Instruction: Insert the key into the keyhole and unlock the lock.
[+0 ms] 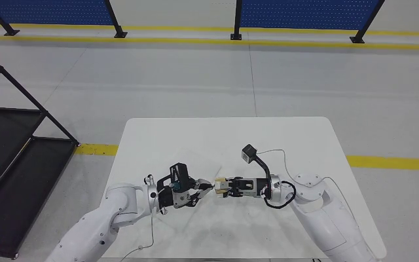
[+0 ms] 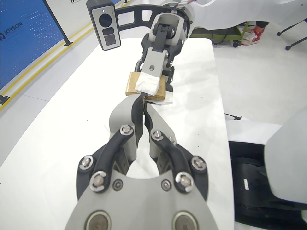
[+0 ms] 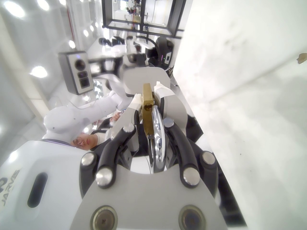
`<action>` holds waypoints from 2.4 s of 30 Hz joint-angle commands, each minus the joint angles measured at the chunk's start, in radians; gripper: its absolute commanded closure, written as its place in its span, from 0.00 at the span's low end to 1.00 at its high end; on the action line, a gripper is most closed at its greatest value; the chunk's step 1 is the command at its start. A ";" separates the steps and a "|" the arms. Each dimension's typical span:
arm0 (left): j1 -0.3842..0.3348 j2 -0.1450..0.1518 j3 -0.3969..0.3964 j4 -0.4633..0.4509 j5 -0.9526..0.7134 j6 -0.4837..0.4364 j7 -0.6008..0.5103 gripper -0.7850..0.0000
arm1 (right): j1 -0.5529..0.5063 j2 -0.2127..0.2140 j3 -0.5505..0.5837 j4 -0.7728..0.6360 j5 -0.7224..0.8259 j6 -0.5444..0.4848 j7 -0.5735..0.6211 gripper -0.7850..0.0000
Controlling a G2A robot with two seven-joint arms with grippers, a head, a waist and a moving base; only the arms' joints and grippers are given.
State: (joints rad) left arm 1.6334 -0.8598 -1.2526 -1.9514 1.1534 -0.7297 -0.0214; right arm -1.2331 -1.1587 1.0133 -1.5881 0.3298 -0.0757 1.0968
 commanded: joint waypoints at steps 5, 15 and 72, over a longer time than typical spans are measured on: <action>0.008 -0.001 -0.006 -0.002 0.021 -0.001 0.023 1.00 | 0.000 0.000 0.000 0.000 0.000 0.000 0.000 1.00; 0.016 -0.003 -0.012 -0.009 0.058 -0.003 0.046 1.00 | 0.000 0.000 0.000 0.000 0.000 0.000 0.000 1.00; 0.249 0.009 -0.292 0.085 -0.066 0.059 0.267 0.00 | 0.060 0.028 -0.099 -0.040 -0.559 0.628 -0.073 1.00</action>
State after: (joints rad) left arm 1.8828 -0.8510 -1.5450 -1.8666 1.0870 -0.6708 0.2453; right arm -1.1768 -1.1297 0.9202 -1.6325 -0.2245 0.5450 1.0273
